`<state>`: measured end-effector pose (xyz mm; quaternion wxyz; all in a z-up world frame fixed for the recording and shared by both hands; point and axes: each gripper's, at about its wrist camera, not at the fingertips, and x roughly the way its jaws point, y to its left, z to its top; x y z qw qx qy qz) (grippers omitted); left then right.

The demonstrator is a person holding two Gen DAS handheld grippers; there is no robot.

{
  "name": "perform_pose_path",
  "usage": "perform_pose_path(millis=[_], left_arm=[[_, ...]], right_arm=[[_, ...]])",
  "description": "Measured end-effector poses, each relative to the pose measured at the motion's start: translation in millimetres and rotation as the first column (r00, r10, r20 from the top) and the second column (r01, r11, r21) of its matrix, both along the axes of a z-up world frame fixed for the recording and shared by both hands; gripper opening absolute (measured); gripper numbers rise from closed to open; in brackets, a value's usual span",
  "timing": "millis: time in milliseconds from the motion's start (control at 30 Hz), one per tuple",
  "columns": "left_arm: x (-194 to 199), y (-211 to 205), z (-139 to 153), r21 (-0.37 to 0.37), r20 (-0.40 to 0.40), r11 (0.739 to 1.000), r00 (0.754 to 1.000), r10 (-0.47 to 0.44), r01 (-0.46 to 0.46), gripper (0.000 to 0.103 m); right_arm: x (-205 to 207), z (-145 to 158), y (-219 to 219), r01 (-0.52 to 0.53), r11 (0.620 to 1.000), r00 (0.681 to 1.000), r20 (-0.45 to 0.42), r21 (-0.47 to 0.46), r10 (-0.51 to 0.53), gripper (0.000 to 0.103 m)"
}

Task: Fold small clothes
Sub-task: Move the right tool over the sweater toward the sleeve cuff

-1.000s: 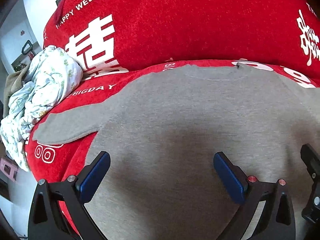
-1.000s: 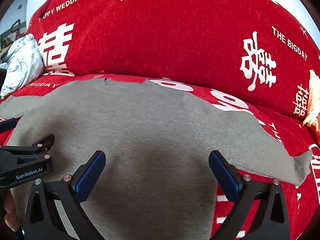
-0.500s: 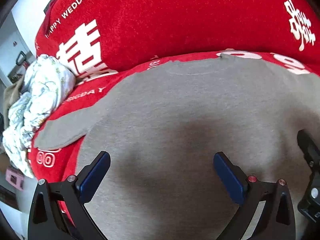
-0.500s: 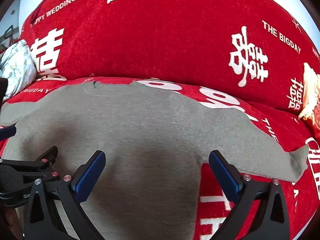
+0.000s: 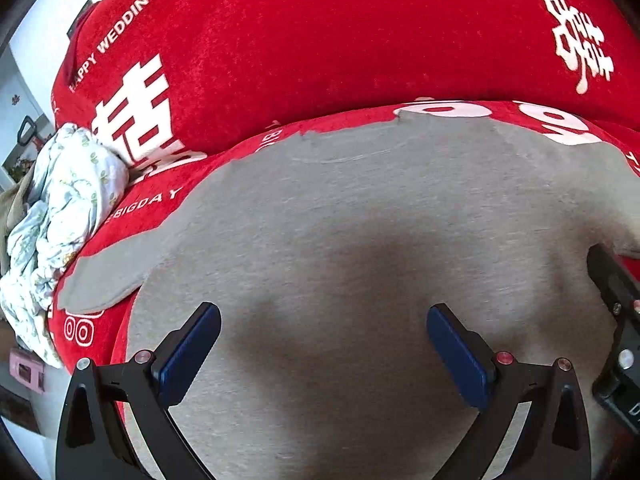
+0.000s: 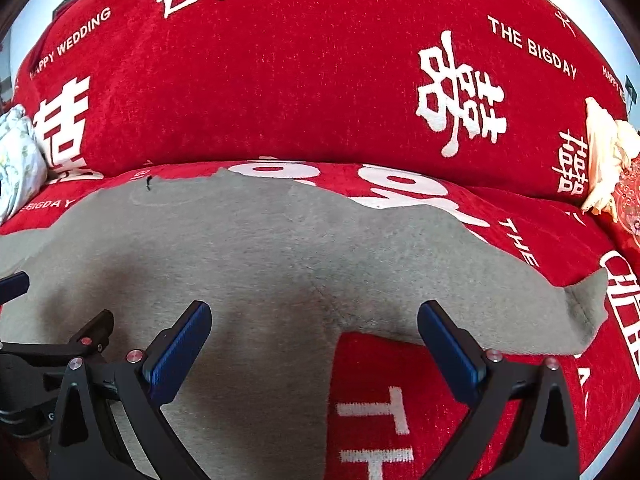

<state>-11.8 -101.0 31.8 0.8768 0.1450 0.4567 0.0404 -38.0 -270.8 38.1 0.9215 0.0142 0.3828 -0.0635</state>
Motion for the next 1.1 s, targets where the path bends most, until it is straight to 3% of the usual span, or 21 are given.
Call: perform_pose_path(millis=[1100], left_arm=[[19.3,-90.8,-0.4,-0.011,-0.017,0.994,0.994,-0.112,0.112,0.103]], right_arm=[[-5.7,-13.9,-101.1,0.205,0.978,0.979,-0.022,0.044,-0.204,0.103]])
